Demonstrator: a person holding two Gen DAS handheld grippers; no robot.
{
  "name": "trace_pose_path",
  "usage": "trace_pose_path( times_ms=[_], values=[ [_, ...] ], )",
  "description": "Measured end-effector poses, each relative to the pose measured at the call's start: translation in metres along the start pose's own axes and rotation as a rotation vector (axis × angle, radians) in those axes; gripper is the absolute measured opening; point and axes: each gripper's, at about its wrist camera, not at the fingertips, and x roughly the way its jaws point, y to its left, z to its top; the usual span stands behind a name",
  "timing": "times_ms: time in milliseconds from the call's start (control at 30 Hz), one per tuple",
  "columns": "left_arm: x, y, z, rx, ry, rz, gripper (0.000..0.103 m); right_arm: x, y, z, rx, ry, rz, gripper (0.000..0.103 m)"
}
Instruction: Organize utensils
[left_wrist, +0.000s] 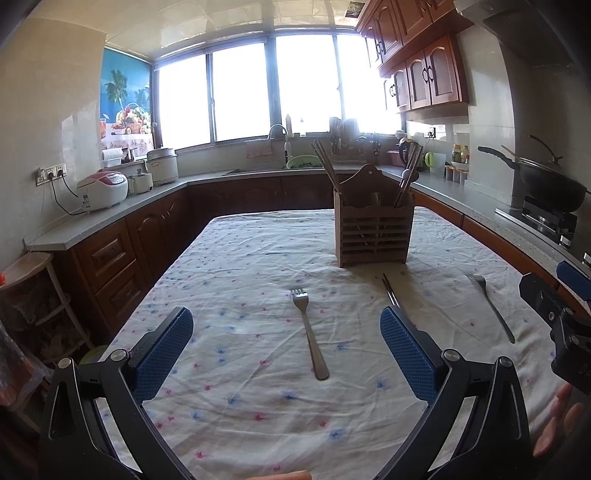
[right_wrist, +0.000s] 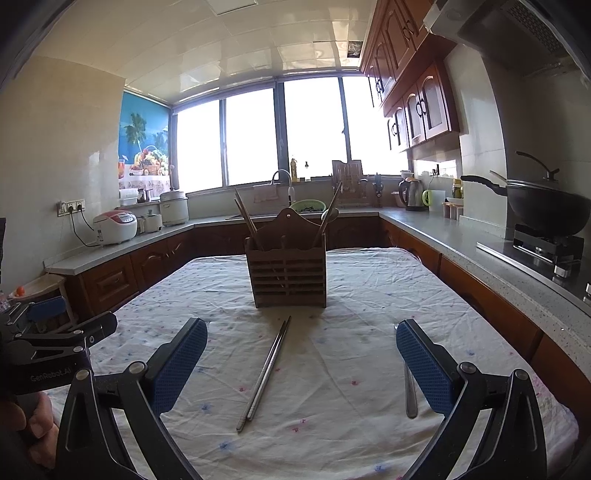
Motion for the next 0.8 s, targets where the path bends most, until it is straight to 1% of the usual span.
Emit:
trace_pose_path(
  times_ms=[800],
  values=[
    [-0.0012, -0.0002, 0.0017, -0.003, 0.002, -0.003, 0.103, 0.0018, 0.0027, -0.0001, -0.014, 0.004, 0.002, 0.103]
  ],
)
